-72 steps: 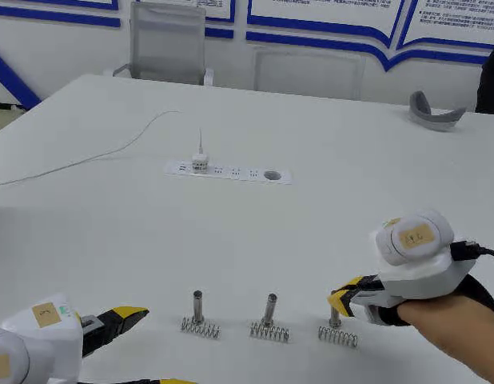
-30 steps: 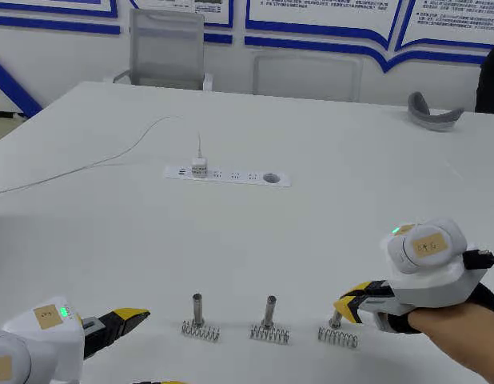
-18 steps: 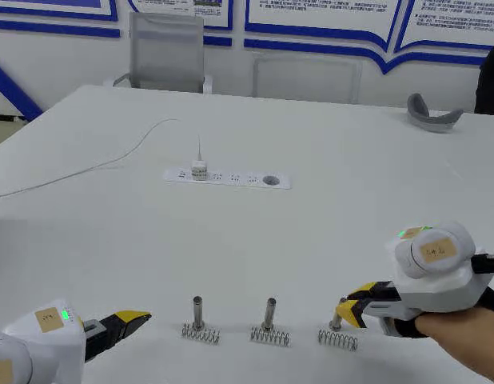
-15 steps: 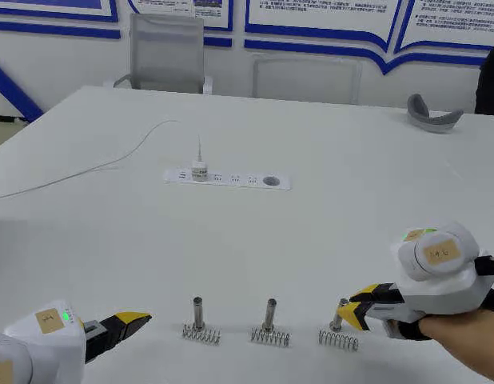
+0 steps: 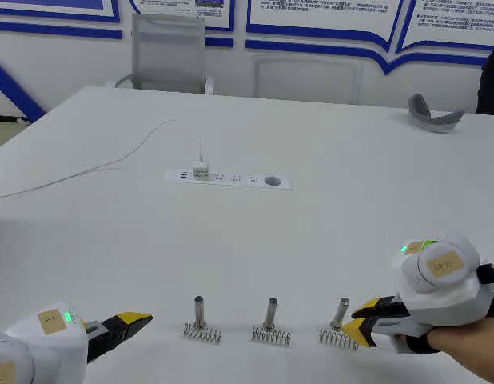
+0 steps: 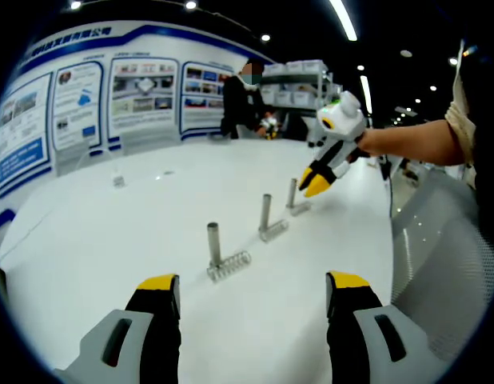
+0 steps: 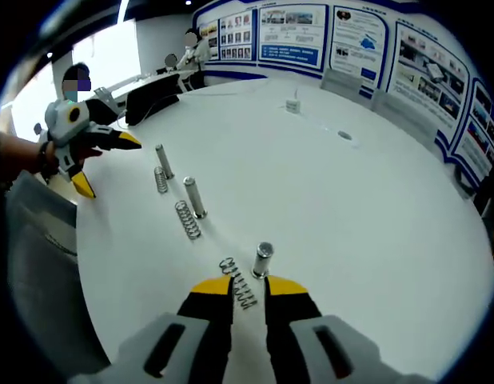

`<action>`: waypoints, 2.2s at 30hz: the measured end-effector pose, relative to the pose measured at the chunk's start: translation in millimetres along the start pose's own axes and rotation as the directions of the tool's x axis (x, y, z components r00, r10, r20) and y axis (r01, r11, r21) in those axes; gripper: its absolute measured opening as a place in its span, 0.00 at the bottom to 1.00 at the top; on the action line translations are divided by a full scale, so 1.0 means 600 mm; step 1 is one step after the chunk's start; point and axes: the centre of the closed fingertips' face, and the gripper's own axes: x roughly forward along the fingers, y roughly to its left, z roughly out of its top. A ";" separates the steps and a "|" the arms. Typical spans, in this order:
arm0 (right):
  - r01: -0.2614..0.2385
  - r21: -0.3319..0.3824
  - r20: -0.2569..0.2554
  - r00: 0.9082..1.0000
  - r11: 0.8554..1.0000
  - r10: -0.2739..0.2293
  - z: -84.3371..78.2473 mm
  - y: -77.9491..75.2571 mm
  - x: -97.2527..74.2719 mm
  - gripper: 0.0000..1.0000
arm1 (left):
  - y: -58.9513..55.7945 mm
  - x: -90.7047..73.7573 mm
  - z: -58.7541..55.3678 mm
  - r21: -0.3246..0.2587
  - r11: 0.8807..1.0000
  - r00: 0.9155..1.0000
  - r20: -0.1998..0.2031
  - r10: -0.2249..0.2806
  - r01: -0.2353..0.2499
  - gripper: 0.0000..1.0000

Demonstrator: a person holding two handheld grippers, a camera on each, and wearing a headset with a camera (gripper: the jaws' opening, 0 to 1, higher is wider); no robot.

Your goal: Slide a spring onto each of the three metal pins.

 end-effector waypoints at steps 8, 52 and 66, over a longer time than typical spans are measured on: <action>-0.051 -0.025 -0.042 0.998 0.998 0.050 -0.017 0.009 0.016 0.16 | 0.001 0.002 -0.003 -0.005 1.000 1.000 -0.003 0.000 0.000 0.76; -0.098 -0.120 -0.161 0.984 0.988 0.079 -0.044 0.034 0.013 0.12 | -0.018 0.006 -0.007 -0.007 0.999 0.999 -0.012 -0.034 0.034 0.71; -0.150 -0.186 -0.153 0.981 0.971 0.122 -0.018 0.070 0.001 0.12 | -0.042 0.017 -0.002 0.013 0.996 0.996 -0.019 -0.088 0.088 0.63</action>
